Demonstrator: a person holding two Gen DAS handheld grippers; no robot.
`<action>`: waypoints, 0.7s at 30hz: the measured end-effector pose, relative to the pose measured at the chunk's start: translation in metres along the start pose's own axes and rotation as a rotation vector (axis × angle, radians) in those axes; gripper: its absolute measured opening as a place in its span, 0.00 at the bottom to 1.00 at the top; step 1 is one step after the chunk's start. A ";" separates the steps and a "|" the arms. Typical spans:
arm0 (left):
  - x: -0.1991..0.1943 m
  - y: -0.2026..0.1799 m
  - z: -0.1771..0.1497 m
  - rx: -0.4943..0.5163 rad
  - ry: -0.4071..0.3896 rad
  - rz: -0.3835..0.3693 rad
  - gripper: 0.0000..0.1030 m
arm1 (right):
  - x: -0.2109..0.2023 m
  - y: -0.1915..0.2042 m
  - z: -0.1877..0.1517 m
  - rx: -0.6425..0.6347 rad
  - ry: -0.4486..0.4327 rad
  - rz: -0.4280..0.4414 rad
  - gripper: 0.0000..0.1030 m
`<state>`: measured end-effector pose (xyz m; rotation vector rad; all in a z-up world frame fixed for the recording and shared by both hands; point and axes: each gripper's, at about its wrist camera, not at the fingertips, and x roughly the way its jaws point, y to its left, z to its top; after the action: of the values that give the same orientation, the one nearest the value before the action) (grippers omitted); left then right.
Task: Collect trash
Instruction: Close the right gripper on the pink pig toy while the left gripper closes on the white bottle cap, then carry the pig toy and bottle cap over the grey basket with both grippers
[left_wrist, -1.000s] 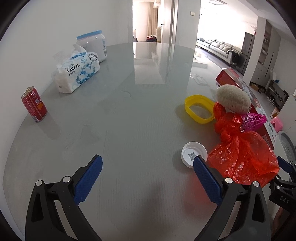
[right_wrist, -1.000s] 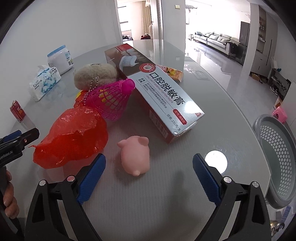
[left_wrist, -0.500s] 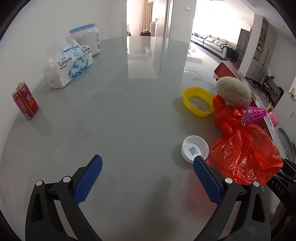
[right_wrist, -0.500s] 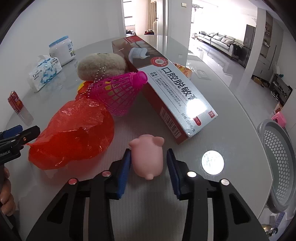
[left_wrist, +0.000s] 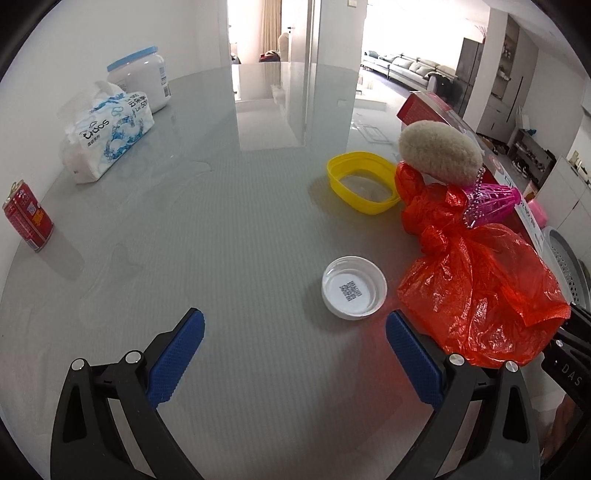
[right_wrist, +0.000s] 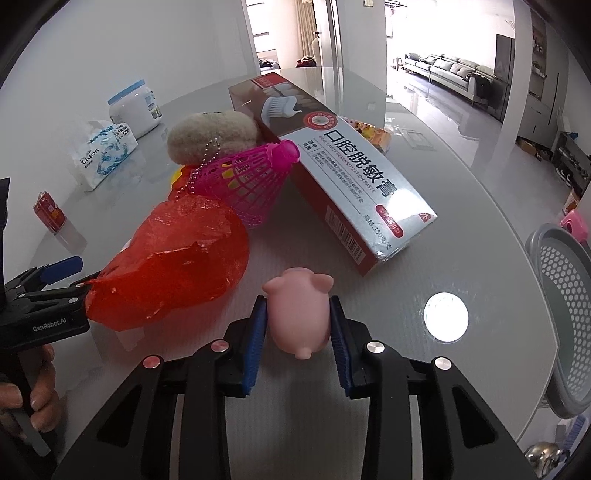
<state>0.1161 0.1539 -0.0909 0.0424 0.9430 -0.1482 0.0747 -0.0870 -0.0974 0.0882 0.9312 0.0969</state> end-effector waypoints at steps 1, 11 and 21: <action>0.002 -0.002 0.001 0.007 0.002 0.002 0.94 | -0.001 -0.001 0.000 0.002 0.000 0.001 0.32; 0.019 -0.013 0.011 0.009 0.038 -0.021 0.93 | -0.001 -0.004 0.001 0.020 -0.002 0.011 0.32; 0.019 -0.018 0.015 0.026 -0.006 0.001 0.53 | 0.001 -0.002 0.001 0.023 0.001 0.015 0.32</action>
<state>0.1363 0.1322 -0.0967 0.0660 0.9347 -0.1595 0.0763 -0.0892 -0.0981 0.1161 0.9326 0.0998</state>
